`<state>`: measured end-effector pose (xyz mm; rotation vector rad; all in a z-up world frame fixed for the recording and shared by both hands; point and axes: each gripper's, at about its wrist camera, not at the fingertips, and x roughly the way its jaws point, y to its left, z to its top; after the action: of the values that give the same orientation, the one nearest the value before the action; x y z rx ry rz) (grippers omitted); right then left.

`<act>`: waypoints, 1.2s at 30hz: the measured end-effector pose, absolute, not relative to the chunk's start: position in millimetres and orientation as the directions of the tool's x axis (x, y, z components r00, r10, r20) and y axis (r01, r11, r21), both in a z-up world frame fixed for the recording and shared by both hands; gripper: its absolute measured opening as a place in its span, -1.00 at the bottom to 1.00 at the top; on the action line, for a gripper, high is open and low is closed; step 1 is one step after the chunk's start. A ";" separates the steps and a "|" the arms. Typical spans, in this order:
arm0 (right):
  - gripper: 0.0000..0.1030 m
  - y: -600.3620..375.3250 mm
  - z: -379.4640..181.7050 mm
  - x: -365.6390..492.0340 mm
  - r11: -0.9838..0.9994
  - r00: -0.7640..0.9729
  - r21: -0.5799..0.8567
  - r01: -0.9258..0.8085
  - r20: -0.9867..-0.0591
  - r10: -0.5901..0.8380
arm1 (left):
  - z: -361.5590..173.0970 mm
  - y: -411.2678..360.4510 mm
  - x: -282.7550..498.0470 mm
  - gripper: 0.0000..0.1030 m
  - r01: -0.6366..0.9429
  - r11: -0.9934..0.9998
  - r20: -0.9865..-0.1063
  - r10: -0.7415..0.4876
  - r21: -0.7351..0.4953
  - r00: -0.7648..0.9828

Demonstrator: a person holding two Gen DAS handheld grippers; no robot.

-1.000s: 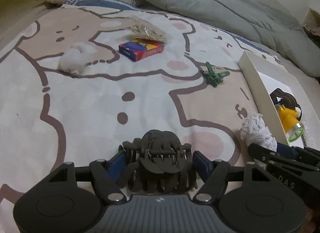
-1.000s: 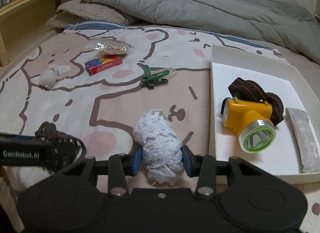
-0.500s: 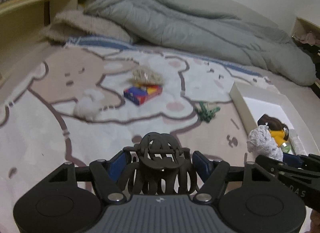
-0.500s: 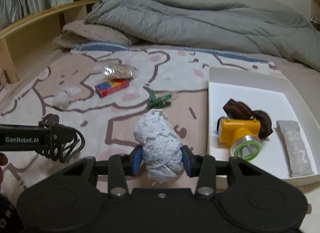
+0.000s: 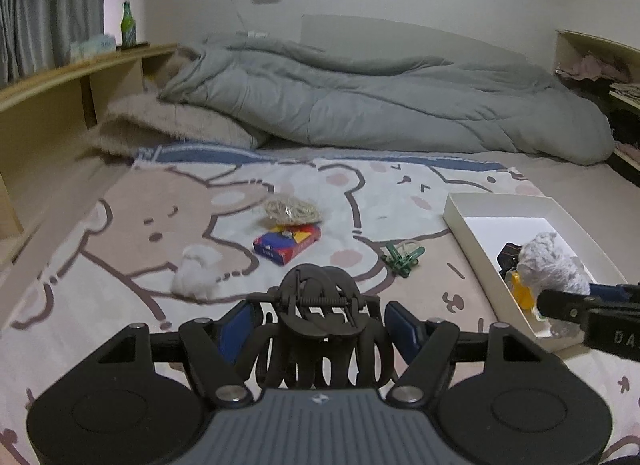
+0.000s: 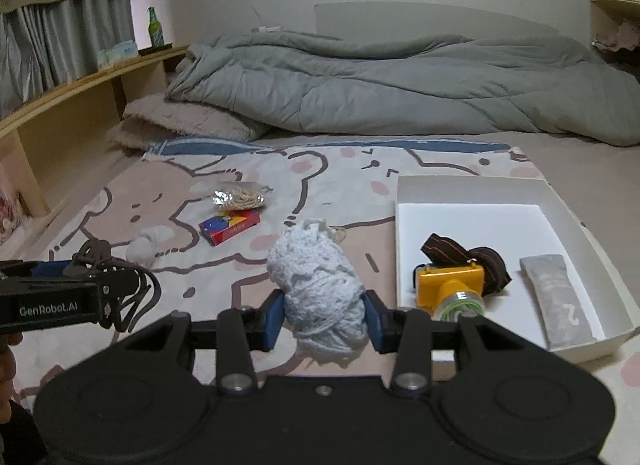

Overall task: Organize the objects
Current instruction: 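Carry lace bundle with right tool toward tray while left tool lifts hair claw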

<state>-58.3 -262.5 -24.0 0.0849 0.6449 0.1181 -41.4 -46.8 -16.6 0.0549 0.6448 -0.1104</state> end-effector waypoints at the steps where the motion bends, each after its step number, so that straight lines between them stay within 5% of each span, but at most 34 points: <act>1: -0.16 -263.0 -22.9 -60.5 0.990 0.795 0.117 -0.081 -0.592 0.135 | -15.6 -47.6 -43.2 0.40 0.122 0.992 -0.599 -0.085 0.021 0.796; 36: -0.15 -358.4 -8.3 -68.6 0.989 0.824 0.132 0.072 -0.566 0.016 | -6.0 -154.2 -8.0 0.40 0.262 0.965 -0.600 -0.216 -0.010 0.770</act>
<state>-68.6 -358.4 -8.3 0.1508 0.6020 -0.0301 -8.0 -154.2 -6.0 0.0755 0.6413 -0.2594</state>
